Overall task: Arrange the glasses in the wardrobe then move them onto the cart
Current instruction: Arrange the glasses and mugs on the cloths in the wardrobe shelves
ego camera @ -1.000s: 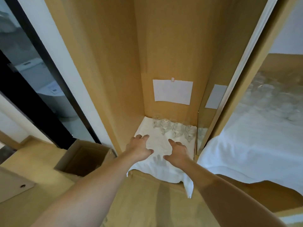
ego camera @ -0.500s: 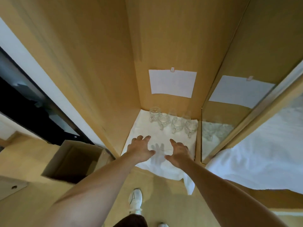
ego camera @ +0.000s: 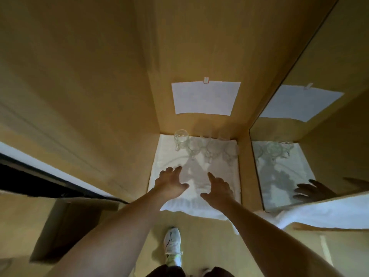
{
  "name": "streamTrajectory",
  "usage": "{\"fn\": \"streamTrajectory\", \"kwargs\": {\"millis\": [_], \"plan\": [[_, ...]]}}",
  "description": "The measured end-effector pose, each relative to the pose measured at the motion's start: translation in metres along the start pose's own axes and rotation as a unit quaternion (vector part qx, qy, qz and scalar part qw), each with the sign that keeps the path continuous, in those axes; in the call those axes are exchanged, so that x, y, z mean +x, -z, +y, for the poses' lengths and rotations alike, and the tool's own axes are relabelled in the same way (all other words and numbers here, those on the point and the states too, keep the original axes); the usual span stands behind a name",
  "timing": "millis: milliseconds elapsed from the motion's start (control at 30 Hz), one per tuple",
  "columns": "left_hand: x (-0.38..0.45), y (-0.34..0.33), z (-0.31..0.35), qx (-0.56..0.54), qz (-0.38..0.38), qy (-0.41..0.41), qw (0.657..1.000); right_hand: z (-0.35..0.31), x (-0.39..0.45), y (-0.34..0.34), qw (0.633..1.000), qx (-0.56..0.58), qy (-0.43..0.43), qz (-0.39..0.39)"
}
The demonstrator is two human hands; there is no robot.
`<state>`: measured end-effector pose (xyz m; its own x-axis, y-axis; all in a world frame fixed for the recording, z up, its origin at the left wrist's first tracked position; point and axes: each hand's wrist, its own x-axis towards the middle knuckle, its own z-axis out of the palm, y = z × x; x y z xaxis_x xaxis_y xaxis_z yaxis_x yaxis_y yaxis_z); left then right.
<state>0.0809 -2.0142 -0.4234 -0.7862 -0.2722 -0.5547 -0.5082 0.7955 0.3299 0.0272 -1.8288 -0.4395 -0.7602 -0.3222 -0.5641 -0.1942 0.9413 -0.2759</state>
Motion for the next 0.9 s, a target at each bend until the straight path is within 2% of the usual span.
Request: {"fn": "streamTrajectory", "kwargs": {"millis": [200,433,900], "plan": [[0.028,-0.005,-0.018,0.006,-0.032,-0.023,0.999,-0.012,0.016,-0.029,0.999,0.013,-0.040,-0.033],[0.057,-0.023,-0.028,0.002,-0.067,-0.007,0.998,-0.009,0.049,-0.039,0.996,0.038,-0.066,-0.054],[0.160,-0.071,-0.018,-0.001,-0.090,0.037,0.995,0.024,0.184,-0.060,0.991,0.057,-0.080,-0.086]]}}
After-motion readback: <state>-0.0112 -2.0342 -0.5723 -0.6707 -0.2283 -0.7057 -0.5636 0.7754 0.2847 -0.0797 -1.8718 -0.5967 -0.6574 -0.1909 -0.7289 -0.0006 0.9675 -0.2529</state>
